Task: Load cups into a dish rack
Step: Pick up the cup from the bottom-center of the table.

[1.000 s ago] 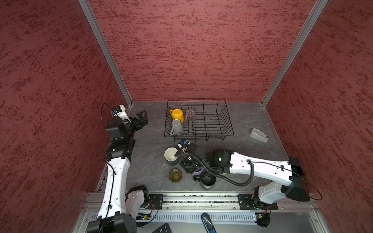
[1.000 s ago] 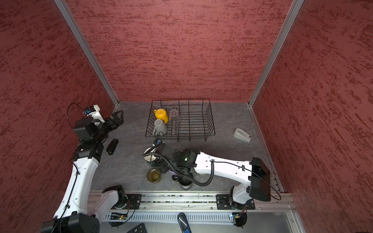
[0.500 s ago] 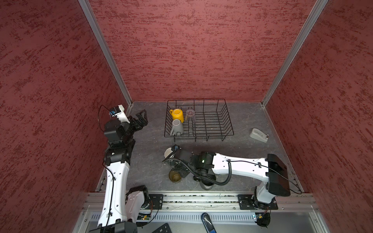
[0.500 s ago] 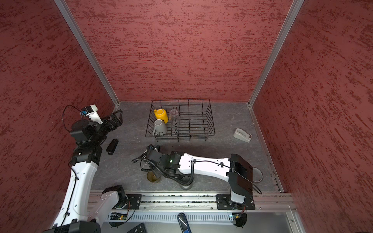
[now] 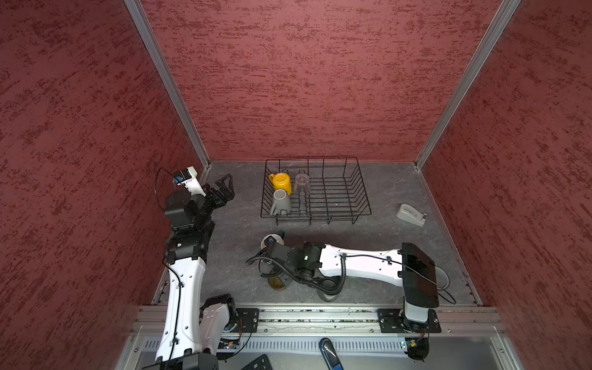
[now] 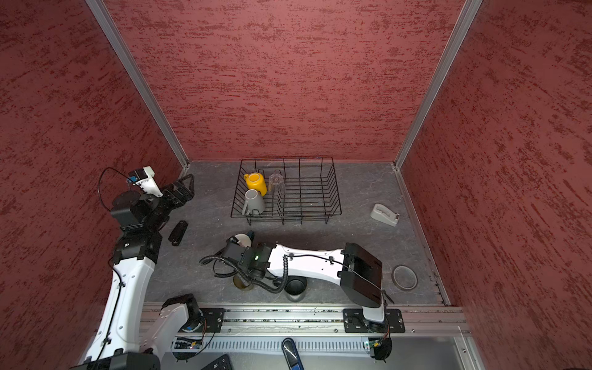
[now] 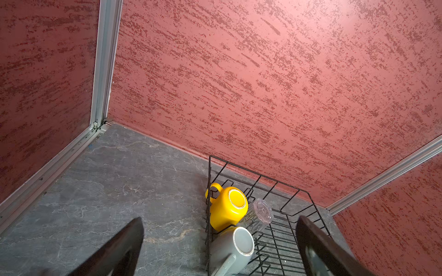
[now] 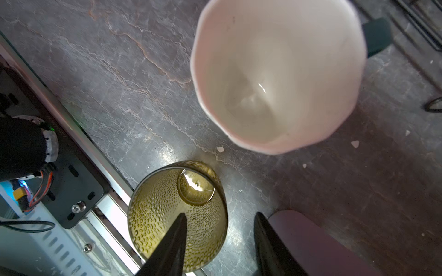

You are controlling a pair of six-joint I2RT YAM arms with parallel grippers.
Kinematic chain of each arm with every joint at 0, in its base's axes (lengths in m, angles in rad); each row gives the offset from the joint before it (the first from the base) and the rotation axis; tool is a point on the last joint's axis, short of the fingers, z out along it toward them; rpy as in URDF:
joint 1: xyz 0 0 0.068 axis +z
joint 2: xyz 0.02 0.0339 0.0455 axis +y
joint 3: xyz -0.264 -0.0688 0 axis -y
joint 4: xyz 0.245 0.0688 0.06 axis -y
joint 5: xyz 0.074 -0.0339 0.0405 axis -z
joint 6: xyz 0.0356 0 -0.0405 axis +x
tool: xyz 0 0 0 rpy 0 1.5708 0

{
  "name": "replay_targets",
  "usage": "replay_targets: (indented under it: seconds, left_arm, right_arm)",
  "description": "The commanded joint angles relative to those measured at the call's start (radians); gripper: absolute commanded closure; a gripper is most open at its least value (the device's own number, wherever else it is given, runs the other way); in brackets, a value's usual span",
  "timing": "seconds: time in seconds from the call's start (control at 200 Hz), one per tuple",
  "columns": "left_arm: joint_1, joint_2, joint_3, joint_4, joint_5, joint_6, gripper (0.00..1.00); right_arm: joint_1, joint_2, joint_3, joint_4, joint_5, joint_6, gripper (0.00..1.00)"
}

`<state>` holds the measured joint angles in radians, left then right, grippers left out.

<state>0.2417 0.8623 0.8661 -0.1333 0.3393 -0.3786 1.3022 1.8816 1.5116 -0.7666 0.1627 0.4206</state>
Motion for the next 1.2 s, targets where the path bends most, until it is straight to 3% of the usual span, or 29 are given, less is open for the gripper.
replay_targets:
  seconds: [0.0, 0.461, 1.057, 1.192]
  left_arm:
    - [0.010, -0.015, -0.008, 0.023, 0.009, -0.001, 0.00]
    - [0.011, -0.016, -0.015, 0.030, 0.010, -0.003, 0.00]
    - [0.010, -0.022, -0.016, 0.034, 0.009, -0.002, 0.00]
    - [0.010, -0.026, -0.020, 0.035, 0.006, -0.001, 0.00]
  right_arm:
    - [0.010, 0.028, 0.040, -0.035, 0.029, -0.014, 0.53]
    - [0.013, 0.115, 0.052, -0.028, 0.049, -0.037, 0.59]
    - [0.025, 0.097, 0.068, -0.022, 0.057, -0.072, 1.00]
    - [0.026, 0.047, 0.071, -0.020, 0.049, -0.073, 1.00]
